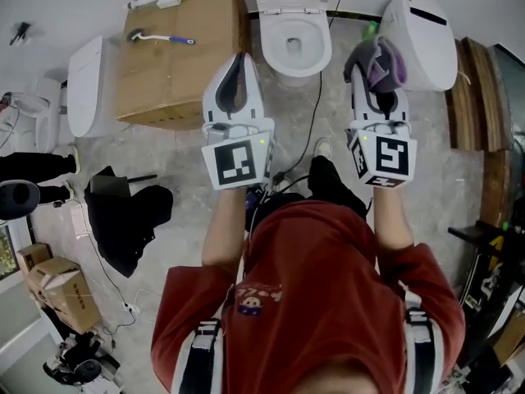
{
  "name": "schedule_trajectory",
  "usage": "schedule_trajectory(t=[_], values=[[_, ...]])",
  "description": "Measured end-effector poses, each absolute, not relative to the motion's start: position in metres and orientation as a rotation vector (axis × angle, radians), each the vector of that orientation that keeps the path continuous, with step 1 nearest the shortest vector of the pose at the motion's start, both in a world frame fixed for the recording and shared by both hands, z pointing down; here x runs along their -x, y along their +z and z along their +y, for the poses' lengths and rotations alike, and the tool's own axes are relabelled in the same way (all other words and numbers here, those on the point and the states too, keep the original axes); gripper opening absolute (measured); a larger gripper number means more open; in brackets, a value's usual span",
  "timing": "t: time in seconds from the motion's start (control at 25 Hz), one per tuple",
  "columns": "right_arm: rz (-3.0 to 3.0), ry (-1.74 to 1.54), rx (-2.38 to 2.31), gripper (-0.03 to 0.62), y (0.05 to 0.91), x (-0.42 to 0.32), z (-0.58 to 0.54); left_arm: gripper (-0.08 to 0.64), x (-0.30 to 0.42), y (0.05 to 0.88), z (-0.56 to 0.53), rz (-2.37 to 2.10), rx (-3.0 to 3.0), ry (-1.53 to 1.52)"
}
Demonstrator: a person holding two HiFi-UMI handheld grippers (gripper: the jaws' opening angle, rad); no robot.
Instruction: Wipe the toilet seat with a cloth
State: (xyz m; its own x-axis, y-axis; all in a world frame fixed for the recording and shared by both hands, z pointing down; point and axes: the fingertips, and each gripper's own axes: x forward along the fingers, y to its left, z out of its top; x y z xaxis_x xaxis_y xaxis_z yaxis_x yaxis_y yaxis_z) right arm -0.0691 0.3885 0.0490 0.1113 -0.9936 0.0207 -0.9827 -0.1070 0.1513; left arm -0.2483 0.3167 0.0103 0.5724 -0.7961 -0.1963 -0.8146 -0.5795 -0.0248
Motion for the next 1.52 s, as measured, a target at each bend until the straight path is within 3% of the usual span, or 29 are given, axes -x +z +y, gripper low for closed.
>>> schedule_trajectory(t=[0.8, 1.08, 1.52], values=[[-2.109, -0.102, -2.178, 0.083, 0.058, -0.131, 0.165, 0.012, 0.037, -0.001, 0.118, 1.439, 2.593, 0.191], [-2.069, -0.094, -2.193, 0.083, 0.069, -0.148, 0.115, 0.012, 0.029, 0.007, 0.061, 1.448, 2.605, 0.192], [-1.945, -0.147, -2.307, 0.083, 0.045, -0.111, 0.016, 0.012, 0.075, -0.002, -0.056, 1.33, 2.667, 0.287]])
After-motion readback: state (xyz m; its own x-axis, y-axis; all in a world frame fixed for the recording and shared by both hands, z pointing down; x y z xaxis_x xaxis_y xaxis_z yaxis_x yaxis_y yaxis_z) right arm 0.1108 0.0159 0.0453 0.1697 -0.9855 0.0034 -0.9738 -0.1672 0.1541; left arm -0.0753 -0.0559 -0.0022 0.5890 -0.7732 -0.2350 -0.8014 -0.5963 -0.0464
